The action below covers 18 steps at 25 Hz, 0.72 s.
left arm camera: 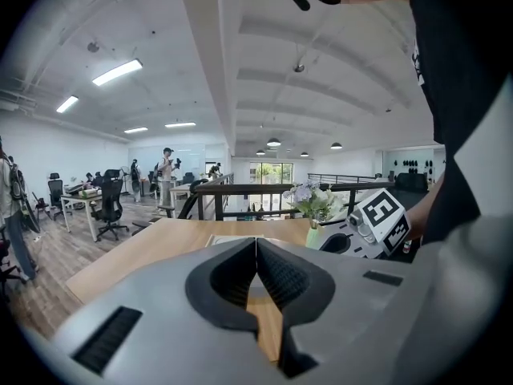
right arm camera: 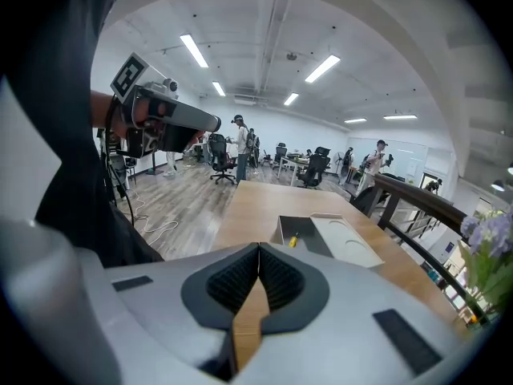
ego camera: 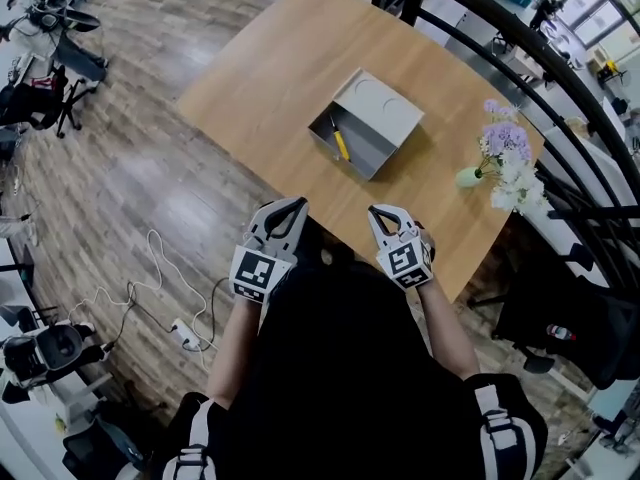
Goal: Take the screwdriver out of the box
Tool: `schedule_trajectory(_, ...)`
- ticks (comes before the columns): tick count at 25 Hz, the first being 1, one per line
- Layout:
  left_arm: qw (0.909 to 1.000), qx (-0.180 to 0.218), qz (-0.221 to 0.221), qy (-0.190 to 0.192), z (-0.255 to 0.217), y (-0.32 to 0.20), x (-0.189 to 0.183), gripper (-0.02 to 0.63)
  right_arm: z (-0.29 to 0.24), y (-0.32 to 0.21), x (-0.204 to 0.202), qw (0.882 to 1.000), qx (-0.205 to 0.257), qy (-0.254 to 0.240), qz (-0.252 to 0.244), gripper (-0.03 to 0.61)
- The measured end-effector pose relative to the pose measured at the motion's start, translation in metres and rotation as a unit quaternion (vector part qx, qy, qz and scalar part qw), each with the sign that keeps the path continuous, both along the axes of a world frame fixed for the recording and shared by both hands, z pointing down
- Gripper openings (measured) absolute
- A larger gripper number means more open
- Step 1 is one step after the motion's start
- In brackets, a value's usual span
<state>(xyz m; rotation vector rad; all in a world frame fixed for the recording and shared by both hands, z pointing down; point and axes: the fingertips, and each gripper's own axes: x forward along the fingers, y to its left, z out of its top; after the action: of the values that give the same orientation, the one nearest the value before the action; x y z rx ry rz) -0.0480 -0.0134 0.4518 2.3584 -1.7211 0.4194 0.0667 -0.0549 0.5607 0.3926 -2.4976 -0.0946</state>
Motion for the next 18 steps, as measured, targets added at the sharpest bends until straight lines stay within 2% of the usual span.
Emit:
schedule_trajectory(8, 0.9993, -0.007, 0.033, 0.015, 0.01, -0.02, -0.001, 0.021, 0.009, -0.005, -0.003, 1.0, -0.011, 0.018, 0.022, 0.025)
schedule_trajectory(18, 0.9984, -0.014, 0.049, 0.026, 0.012, -0.052, -0.035, 0.021, 0.0, -0.024, -0.046, 0.999, -0.018, 0.011, 0.028, 0.025)
